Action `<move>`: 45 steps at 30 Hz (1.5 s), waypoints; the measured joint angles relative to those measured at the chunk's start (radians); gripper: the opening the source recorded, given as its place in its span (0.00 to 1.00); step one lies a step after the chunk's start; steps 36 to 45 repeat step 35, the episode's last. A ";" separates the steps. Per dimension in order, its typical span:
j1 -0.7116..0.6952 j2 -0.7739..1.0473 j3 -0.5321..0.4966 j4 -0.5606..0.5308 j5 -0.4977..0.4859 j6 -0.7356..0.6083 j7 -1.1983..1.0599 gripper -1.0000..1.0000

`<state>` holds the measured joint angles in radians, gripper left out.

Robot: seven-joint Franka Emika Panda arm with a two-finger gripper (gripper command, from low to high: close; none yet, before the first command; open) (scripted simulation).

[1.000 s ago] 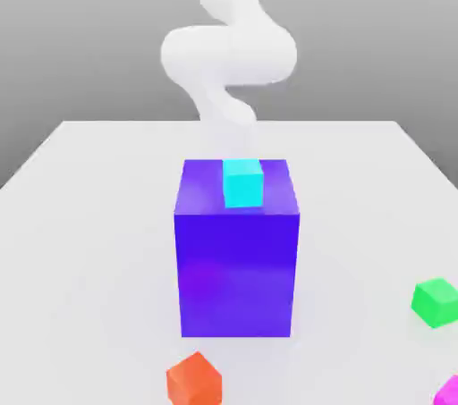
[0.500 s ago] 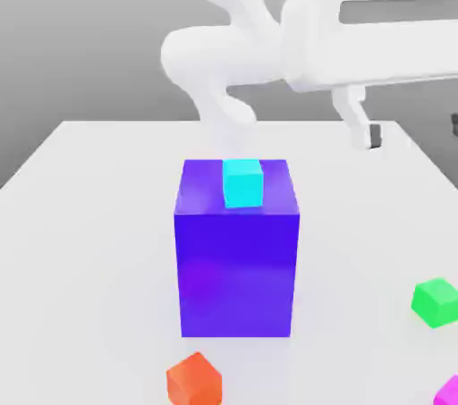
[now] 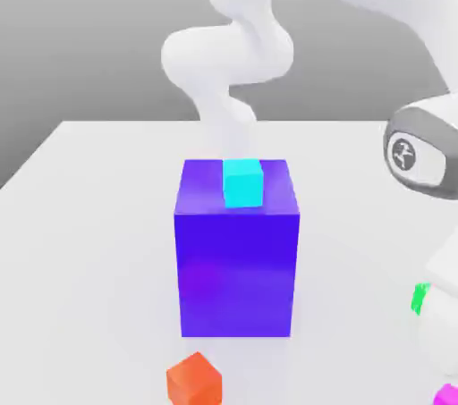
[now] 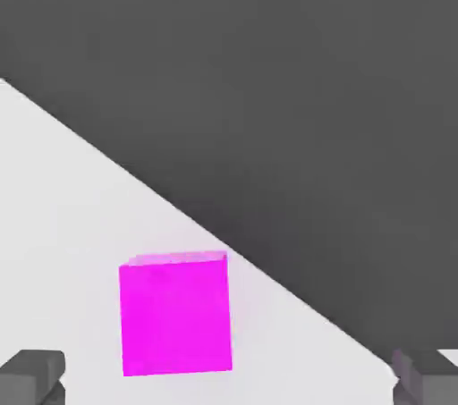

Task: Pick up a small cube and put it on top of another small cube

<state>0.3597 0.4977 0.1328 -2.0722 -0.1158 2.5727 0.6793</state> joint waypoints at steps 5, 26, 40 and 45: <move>0.022 0.129 -0.022 0.030 -0.025 0.089 0.015 0.00; 0.142 -0.353 0.109 -0.388 0.077 0.029 0.239 0.00; 0.204 -0.238 0.065 -0.431 -0.018 0.182 0.347 1.00; 0.204 -0.238 0.065 -0.431 -0.018 0.182 0.347 1.00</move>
